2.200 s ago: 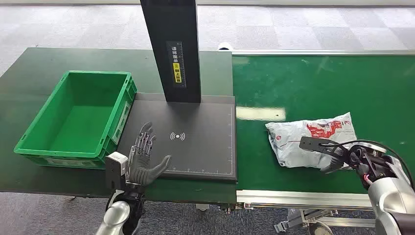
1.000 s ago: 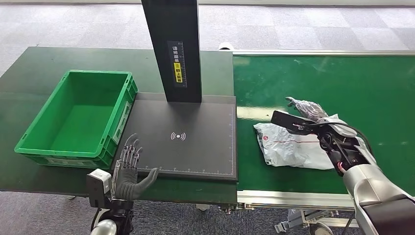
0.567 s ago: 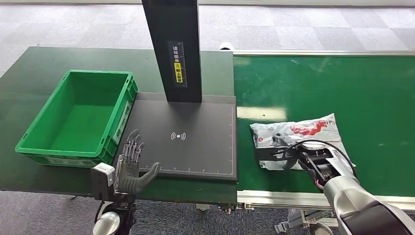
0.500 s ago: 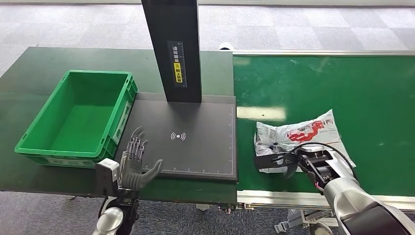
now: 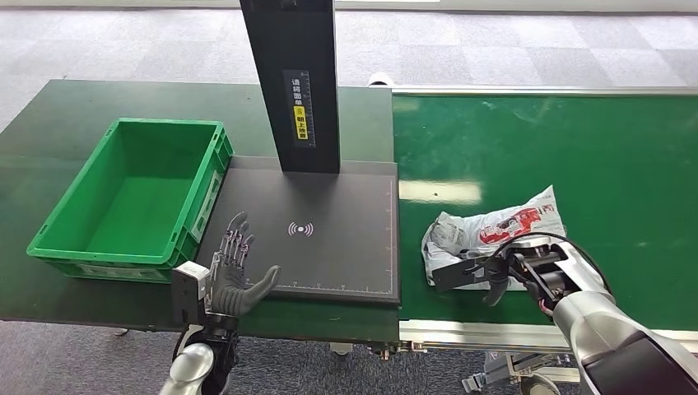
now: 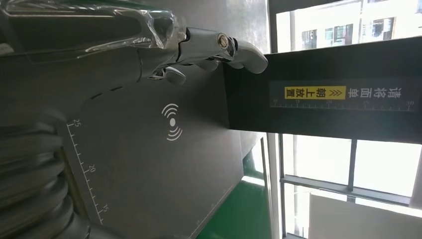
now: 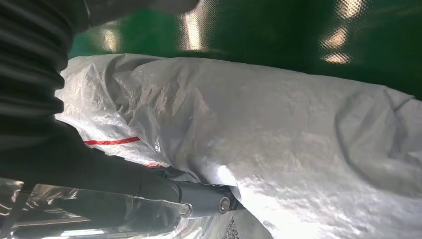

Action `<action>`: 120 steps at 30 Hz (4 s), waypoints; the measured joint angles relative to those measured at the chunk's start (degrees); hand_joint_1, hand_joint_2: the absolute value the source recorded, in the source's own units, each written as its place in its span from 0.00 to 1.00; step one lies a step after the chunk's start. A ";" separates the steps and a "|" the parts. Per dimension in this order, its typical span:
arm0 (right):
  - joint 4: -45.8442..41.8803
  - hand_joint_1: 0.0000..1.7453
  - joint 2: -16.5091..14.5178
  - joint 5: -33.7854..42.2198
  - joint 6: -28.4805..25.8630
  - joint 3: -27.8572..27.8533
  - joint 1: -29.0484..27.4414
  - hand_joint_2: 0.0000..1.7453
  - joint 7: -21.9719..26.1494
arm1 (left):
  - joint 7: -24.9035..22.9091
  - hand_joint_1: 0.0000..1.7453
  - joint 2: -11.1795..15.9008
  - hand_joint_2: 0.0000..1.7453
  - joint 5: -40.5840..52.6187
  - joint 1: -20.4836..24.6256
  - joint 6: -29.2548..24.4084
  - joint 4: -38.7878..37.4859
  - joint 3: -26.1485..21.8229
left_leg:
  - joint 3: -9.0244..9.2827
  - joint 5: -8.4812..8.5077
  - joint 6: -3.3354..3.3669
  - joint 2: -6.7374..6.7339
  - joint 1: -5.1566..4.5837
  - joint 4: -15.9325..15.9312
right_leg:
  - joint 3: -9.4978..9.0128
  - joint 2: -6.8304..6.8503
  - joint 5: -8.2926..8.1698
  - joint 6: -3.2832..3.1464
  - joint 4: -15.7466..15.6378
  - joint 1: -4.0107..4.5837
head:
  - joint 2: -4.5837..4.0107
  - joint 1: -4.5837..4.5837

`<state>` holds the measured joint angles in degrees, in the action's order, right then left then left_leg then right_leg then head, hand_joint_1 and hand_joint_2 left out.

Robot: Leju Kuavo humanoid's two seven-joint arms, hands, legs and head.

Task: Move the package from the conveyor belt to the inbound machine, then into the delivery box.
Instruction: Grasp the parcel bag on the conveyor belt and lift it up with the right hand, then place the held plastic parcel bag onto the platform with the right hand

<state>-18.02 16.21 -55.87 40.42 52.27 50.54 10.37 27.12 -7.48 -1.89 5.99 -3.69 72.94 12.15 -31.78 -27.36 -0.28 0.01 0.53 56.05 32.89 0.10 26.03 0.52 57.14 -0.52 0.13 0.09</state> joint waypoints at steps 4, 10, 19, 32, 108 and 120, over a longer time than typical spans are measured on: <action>0.04 1.00 -0.07 0.65 -1.58 0.22 0.20 1.00 -1.31 | 0.00 0.00 0.00 1.00 -0.09 -0.17 -0.44 0.03 -0.03 | 0.04 0.00 0.00 0.02 0.00 0.00 | -0.07 0.02 0.00 0.00 0.00 0.00 | 0.01 0.00; 0.08 1.00 -0.37 1.13 -4.79 0.50 0.20 1.00 -3.17 | -0.02 0.00 0.02 1.00 -0.04 -1.55 -1.45 1.26 -0.36 | 0.02 0.00 0.00 0.08 -0.01 0.01 | -0.07 0.07 0.00 0.01 0.00 -0.01 | 0.00 0.00; 0.11 1.00 0.27 4.01 -11.25 0.83 -0.39 1.00 -3.80 | -1.05 0.00 0.07 1.00 0.40 -4.12 -2.14 6.02 -2.98 | -0.06 0.00 0.00 0.06 0.00 0.00 | 0.01 0.06 0.00 0.00 0.00 0.00 | 0.00 0.01; -9.81 1.00 -0.85 11.17 -46.36 -9.22 -7.70 1.00 -10.53 | 6.03 0.00 -2.51 1.00 -4.13 -13.17 -9.73 20.04 -8.59 | -0.23 -0.01 0.00 0.17 0.02 -0.01 | 0.16 0.10 0.03 0.00 0.01 0.02 | 0.00 0.00; -0.82 0.00 -30.16 -8.04 -64.09 -8.37 -3.07 1.00 12.33 | 10.03 0.00 -1.93 1.00 -3.12 0.11 -7.76 9.13 -0.63 | -0.27 0.10 -0.07 0.00 0.02 -0.03 | 0.28 0.05 0.01 -0.05 0.06 0.04 | 0.00 -0.02; -3.51 0.00 -29.47 24.59 -43.83 -26.40 -4.94 1.00 20.49 | 10.21 0.00 -1.83 1.00 -4.20 0.09 -7.98 8.89 -1.12 | -0.28 0.10 -0.07 0.02 0.03 -0.03 | 0.29 0.05 0.01 -0.05 0.05 0.04 | 0.00 -0.01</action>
<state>-21.53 -13.26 -31.28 -3.40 25.88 45.60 30.86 37.33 -9.31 -6.09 6.08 -11.67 81.83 11.03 -32.06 -27.26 -0.34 0.03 0.56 56.02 33.18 0.15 26.04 0.47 57.19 -0.48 0.13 0.08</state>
